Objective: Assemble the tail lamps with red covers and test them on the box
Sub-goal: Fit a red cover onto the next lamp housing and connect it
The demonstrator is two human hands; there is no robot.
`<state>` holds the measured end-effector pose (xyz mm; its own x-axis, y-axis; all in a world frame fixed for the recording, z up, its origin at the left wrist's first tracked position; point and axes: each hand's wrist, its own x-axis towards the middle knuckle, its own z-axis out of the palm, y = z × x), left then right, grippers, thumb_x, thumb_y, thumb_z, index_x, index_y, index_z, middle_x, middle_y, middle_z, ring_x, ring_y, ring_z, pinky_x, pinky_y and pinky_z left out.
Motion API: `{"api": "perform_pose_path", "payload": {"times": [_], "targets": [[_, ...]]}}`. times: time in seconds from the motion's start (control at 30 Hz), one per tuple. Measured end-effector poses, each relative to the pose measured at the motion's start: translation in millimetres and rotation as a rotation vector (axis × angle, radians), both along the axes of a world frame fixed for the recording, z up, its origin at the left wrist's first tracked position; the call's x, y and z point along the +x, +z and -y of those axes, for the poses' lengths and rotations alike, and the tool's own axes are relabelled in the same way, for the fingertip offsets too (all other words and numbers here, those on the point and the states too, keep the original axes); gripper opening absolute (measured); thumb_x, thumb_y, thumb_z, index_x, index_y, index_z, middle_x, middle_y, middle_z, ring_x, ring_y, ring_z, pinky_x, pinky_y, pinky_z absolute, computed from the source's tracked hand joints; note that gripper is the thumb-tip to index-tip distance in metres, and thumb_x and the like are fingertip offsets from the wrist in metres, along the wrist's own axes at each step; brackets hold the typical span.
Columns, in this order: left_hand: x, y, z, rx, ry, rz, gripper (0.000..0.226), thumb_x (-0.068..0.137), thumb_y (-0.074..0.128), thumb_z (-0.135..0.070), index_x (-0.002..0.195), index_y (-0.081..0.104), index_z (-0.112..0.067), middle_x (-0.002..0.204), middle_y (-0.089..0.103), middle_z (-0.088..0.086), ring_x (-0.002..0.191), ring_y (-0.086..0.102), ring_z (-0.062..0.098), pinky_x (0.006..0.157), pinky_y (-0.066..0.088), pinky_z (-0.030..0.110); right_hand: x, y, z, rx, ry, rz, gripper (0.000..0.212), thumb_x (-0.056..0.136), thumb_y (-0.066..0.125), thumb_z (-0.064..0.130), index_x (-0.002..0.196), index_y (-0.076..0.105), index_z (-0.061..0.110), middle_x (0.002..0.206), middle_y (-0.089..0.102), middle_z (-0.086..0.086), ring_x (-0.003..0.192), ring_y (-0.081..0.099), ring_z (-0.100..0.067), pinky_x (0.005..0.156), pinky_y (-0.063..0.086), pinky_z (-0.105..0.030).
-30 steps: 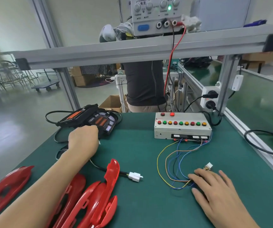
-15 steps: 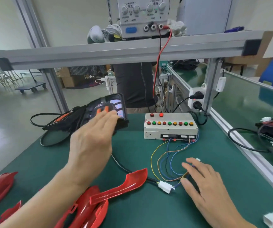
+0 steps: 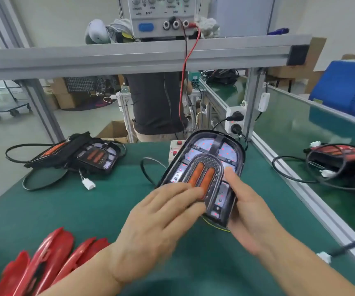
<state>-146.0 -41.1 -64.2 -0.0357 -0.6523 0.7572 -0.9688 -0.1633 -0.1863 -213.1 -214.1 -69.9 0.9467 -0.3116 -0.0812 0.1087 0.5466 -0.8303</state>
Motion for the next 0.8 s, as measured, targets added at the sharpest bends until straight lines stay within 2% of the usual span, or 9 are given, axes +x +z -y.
{"api": "perform_pose_path", "payload": {"times": [0.1, 0.17, 0.27, 0.33, 0.4, 0.53, 0.63, 0.7, 0.8], "targets": [[8, 2, -8, -0.113, 0.192, -0.397, 0.014, 0.081, 0.056, -0.03, 0.092, 0.049, -0.023, 0.089, 0.051, -0.01, 0.082, 0.049, 0.01, 0.073, 0.041, 0.023, -4, -1, 23, 0.013, -0.124, -0.066, 0.041, 0.094, 0.048, 0.041, 0.098, 0.077, 0.012, 0.105, 0.074, -0.01, 0.09, 0.073, -0.023, 0.067, 0.061, -0.034], [18, -4, -10, 0.173, 0.42, -0.559, 0.019, 0.078, 0.048, -0.045, 0.087, 0.049, -0.028, 0.082, 0.047, -0.016, 0.083, 0.049, 0.006, 0.069, 0.039, 0.023, -8, -5, 38, 0.047, -0.152, -0.131, 0.043, 0.094, 0.05, 0.043, 0.081, 0.081, 0.016, 0.098, 0.076, -0.009, 0.08, 0.074, -0.022, 0.064, 0.062, -0.038], [28, -25, -8, 0.617, 0.602, -0.622, 0.035, 0.079, 0.051, -0.059, 0.105, 0.051, -0.035, 0.101, 0.047, -0.018, 0.106, 0.047, 0.005, 0.081, 0.04, 0.023, -10, -15, 50, -0.004, -0.145, -0.211, 0.041, 0.094, 0.051, 0.045, 0.092, 0.077, 0.013, 0.099, 0.075, -0.011, 0.083, 0.074, -0.025, 0.075, 0.06, -0.043], [32, -34, -5, 0.694, 0.627, -0.632, 0.042, 0.079, 0.053, -0.06, 0.113, 0.049, -0.035, 0.109, 0.047, -0.015, 0.111, 0.046, 0.007, 0.084, 0.04, 0.024, -9, -22, 54, -0.103, -0.111, -0.258, 0.042, 0.096, 0.047, 0.045, 0.101, 0.072, 0.013, 0.097, 0.076, -0.01, 0.083, 0.074, -0.023, 0.062, 0.061, -0.034], [37, -37, -1, 0.672, 0.64, -0.604, 0.032, 0.083, 0.053, -0.054, 0.108, 0.052, -0.034, 0.109, 0.049, -0.014, 0.11, 0.049, 0.009, 0.08, 0.039, 0.025, -8, -29, 57, -0.218, -0.064, -0.309, 0.043, 0.098, 0.042, 0.045, 0.109, 0.07, 0.013, 0.098, 0.076, -0.007, 0.085, 0.074, -0.02, 0.061, 0.059, -0.028], [46, -25, -3, 0.518, 0.598, -0.65, 0.011, 0.086, 0.057, -0.038, 0.093, 0.057, -0.029, 0.096, 0.058, -0.012, 0.096, 0.057, 0.016, 0.074, 0.041, 0.027, -11, -38, 66, -0.306, -0.01, -0.372, 0.042, 0.099, 0.044, 0.043, 0.116, 0.065, 0.013, 0.102, 0.076, -0.006, 0.091, 0.073, -0.021, 0.068, 0.059, -0.028], [56, -1, -13, 0.152, 0.436, -0.866, 0.006, 0.083, 0.069, -0.022, 0.083, 0.063, -0.024, 0.075, 0.061, -0.007, 0.076, 0.058, 0.019, 0.072, 0.044, 0.031, -14, -41, 69, -0.349, 0.03, -0.362, 0.04, 0.097, 0.047, 0.042, 0.114, 0.066, 0.012, 0.102, 0.075, -0.007, 0.09, 0.073, -0.021, 0.066, 0.059, -0.027], [57, 18, -14, -0.107, 0.256, -1.043, 0.013, 0.085, 0.065, -0.009, 0.077, 0.062, -0.018, 0.067, 0.059, -0.006, 0.065, 0.053, 0.014, 0.067, 0.041, 0.027, -13, -43, 66, -0.401, 0.054, -0.375, 0.04, 0.097, 0.048, 0.042, 0.112, 0.067, 0.011, 0.101, 0.076, -0.008, 0.089, 0.073, -0.022, 0.068, 0.059, -0.027], [51, 33, 0, -0.39, -0.027, -1.338, 0.013, 0.091, 0.054, -0.004, 0.085, 0.062, -0.013, 0.076, 0.066, 0.002, 0.068, 0.061, 0.013, 0.065, 0.05, 0.022, -6, -44, 56, -0.551, 0.056, -0.421, 0.04, 0.097, 0.048, 0.043, 0.109, 0.068, 0.01, 0.099, 0.076, -0.005, 0.092, 0.072, -0.022, 0.085, 0.057, -0.033]]}}
